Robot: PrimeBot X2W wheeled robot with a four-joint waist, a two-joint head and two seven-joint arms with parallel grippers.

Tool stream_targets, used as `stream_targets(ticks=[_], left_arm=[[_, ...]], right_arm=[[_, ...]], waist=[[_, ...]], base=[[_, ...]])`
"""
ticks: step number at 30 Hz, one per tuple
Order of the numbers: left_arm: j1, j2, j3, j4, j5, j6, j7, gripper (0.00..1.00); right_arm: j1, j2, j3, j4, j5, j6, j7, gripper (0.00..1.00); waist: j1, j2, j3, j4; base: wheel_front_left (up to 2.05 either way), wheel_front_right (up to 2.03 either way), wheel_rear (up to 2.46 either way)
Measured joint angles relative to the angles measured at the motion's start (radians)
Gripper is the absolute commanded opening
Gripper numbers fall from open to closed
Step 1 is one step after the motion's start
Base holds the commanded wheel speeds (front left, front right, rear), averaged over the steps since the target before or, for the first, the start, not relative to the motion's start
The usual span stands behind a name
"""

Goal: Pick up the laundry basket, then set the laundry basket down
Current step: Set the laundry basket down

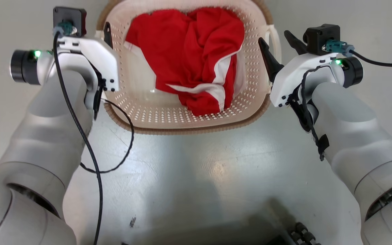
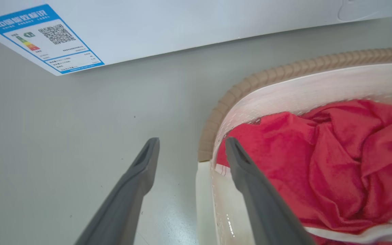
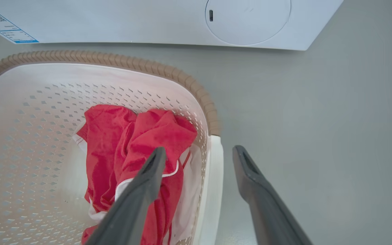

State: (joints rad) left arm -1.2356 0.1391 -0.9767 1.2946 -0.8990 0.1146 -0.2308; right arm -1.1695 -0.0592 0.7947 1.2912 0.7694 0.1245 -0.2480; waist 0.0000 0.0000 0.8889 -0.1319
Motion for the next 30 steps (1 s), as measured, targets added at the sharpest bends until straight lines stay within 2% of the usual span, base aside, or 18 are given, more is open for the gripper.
stream_targets(ticks=[7, 14, 24, 30], left_arm=[[0.059, -0.013, 0.044, -0.014, -0.035, -0.011, -0.018, 1.00], [0.160, 0.017, 0.163, -0.182, 0.004, -0.007, -0.025, 1.00], [0.404, 0.031, 0.403, -0.368, 0.149, -0.009, -0.025, 1.00], [0.554, 0.020, 0.546, -0.466, 0.241, -0.024, -0.025, 1.00]], right_arm=[[0.001, 0.000, -0.088, -0.015, -0.085, 0.000, 0.000, 1.00], [0.077, -0.001, -0.255, -0.071, -0.283, 0.000, -0.002, 1.00], [0.353, -0.017, -0.596, -0.321, -0.640, 0.000, -0.003, 1.00], [0.506, -0.013, -0.707, -0.469, -0.761, 0.000, -0.003, 1.00]], waist=[[0.0000, 0.0000, -0.088, 0.000], [0.0000, 0.0000, -0.211, 0.007], [0.0000, 0.0000, -0.420, 0.035], [-0.0001, 0.0000, -0.534, 0.062]], base=[[0.00, 0.00, 0.00], [0.00, 0.00, 0.00], [0.00, 0.00, 0.00], [0.00, 0.00, 0.00]])
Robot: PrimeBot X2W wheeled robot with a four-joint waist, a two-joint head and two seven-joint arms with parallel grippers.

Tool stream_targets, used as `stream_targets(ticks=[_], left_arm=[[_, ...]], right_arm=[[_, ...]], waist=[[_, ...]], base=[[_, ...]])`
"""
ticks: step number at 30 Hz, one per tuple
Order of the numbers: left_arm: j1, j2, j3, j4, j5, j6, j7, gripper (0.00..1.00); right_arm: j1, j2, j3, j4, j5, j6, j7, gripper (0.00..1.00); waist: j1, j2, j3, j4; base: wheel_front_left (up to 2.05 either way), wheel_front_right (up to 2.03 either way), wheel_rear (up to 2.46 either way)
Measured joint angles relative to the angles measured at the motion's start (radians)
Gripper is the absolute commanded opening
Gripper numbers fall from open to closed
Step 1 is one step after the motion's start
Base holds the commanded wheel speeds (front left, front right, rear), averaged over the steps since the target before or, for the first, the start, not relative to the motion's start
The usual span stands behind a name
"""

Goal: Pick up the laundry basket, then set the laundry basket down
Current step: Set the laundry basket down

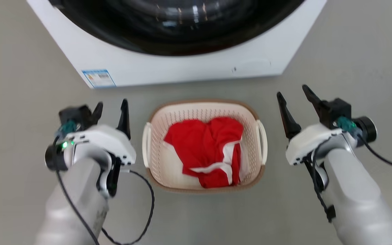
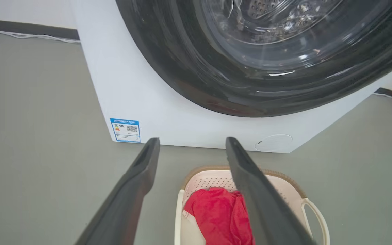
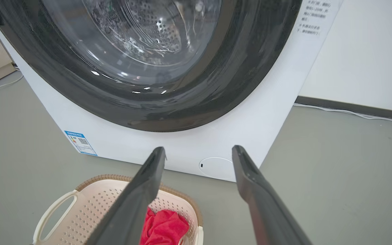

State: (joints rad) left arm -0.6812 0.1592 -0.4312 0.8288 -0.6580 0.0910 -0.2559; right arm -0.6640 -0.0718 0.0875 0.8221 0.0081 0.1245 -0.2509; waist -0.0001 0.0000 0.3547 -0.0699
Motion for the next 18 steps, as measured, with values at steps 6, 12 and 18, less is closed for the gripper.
stream_targets(ticks=[6, 12, 18], left_arm=[[0.122, -0.022, 0.145, -0.094, 0.082, -0.032, 0.000, 1.00], [0.240, -0.045, 0.236, -0.137, 0.167, -0.058, 0.000, 1.00], [0.328, -0.062, 0.318, -0.192, 0.231, -0.079, 0.000, 1.00]], right_arm=[[0.108, 0.005, -0.060, -0.122, -0.048, 0.000, 0.000, 1.00], [0.214, 0.010, -0.085, -0.206, -0.063, 0.000, 0.000, 1.00], [0.303, 0.012, -0.098, -0.253, -0.063, 0.000, 0.000, 1.00]], waist=[[0.0000, 0.0000, -0.079, 0.030], [0.0000, 0.0000, -0.145, 0.049], [0.0000, 0.0000, -0.207, 0.060]], base=[[0.00, 0.00, 0.00], [0.00, 0.00, 0.00], [0.00, 0.00, 0.00]])
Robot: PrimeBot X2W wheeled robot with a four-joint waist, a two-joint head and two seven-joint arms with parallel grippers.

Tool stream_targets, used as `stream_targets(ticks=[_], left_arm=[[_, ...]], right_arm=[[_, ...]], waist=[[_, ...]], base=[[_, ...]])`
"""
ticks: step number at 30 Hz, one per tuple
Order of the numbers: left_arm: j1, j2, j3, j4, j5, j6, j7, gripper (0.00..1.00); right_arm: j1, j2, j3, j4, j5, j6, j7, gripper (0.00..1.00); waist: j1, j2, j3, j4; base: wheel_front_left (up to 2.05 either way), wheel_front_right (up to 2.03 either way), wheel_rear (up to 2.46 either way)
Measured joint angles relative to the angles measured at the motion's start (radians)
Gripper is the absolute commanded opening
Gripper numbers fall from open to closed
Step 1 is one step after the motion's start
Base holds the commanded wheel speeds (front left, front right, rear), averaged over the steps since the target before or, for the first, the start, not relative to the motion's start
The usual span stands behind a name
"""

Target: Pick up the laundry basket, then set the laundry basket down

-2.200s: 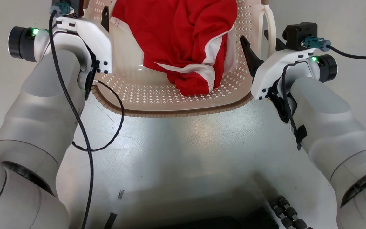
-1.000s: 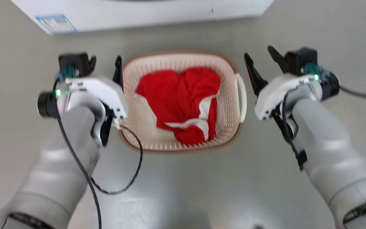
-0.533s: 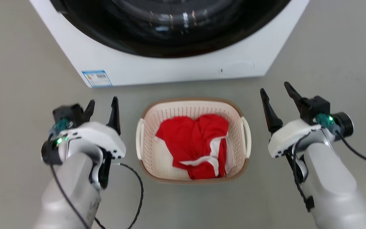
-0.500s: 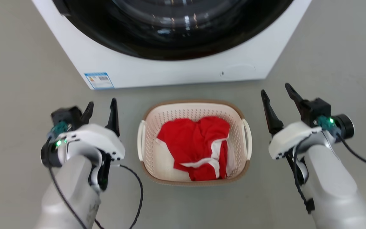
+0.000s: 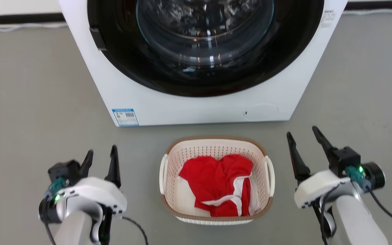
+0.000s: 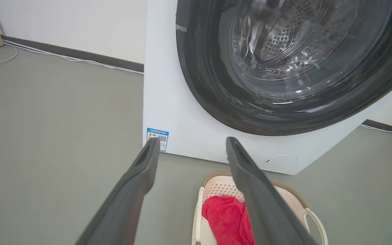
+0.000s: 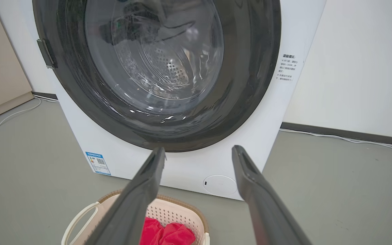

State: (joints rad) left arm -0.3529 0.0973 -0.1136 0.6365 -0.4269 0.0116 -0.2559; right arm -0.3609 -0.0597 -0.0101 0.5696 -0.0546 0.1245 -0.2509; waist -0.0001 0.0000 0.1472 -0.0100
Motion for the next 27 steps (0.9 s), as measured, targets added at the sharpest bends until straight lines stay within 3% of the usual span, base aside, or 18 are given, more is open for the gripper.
stream_targets(ticks=[13, 25, 26, 27], left_arm=[[0.161, -0.019, 0.147, -0.087, 0.086, -0.022, 0.000, 1.00], [0.253, -0.051, 0.211, -0.166, 0.121, -0.033, 0.000, 1.00], [0.259, -0.054, 0.213, -0.175, 0.122, -0.039, 0.000, 0.00], [0.263, -0.057, 0.213, -0.170, 0.121, -0.038, 0.000, 0.00]], right_arm=[[0.126, 0.005, 0.001, -0.037, 0.002, 0.000, 0.000, 1.00], [0.180, 0.007, -0.015, -0.041, -0.007, 0.000, 0.000, 1.00], [0.180, 0.007, -0.016, -0.042, -0.007, 0.000, 0.000, 0.00], [0.181, 0.008, -0.016, -0.035, -0.007, -0.001, 0.000, 0.00]], waist=[[0.0000, 0.0000, -0.095, -0.023], [0.0000, 0.0000, -0.145, -0.055], [0.0000, 0.0000, -0.146, -0.055], [0.0000, 0.0000, -0.146, -0.056]], base=[[0.00, 0.00, 0.00], [0.00, 0.00, 0.00], [0.00, 0.00, 0.00], [0.00, 0.00, 0.00]])
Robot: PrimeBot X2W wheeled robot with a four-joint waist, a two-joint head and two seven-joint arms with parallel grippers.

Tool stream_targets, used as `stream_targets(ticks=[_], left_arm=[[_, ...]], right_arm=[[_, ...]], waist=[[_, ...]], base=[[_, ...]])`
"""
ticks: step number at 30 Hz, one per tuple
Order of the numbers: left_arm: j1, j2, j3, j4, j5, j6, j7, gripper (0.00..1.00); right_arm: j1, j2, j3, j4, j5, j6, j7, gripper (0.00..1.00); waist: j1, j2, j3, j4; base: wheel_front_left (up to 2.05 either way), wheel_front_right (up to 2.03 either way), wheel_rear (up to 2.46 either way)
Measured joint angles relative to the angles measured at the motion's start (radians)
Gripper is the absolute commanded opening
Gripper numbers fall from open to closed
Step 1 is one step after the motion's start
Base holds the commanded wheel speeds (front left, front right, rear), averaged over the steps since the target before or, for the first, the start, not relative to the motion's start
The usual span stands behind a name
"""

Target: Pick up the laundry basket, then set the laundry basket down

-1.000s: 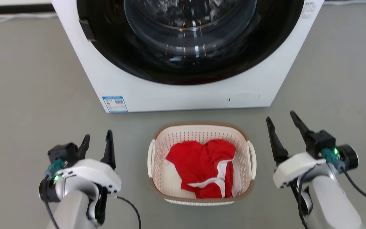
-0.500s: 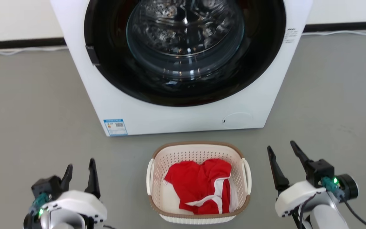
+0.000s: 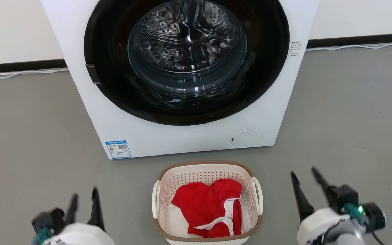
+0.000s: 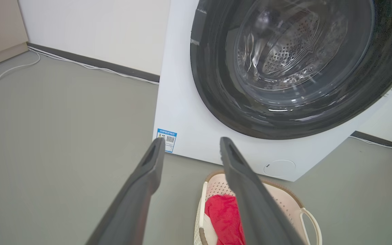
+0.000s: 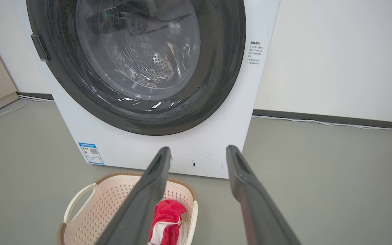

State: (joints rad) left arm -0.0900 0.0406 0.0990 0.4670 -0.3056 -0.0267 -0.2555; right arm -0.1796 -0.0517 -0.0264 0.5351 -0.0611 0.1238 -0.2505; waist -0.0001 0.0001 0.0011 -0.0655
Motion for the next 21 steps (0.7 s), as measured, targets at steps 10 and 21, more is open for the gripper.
stream_targets(ticks=[10, 21], left_arm=[[0.062, -0.019, -0.001, 0.063, -0.046, 0.000, 0.019, 0.00], [0.062, -0.019, -0.002, 0.037, -0.169, -0.002, 0.053, 0.00]], right_arm=[[0.065, 0.007, -0.005, 0.057, 0.055, 0.000, 0.018, 0.00], [0.065, 0.007, -0.009, 0.025, 0.218, 0.000, 0.049, 0.00]], waist=[[0.0003, 0.0000, -0.002, 0.003], [0.0003, 0.0000, 0.000, 0.009]], base=[[0.00, 0.00, 0.00], [0.00, 0.00, 0.00]])
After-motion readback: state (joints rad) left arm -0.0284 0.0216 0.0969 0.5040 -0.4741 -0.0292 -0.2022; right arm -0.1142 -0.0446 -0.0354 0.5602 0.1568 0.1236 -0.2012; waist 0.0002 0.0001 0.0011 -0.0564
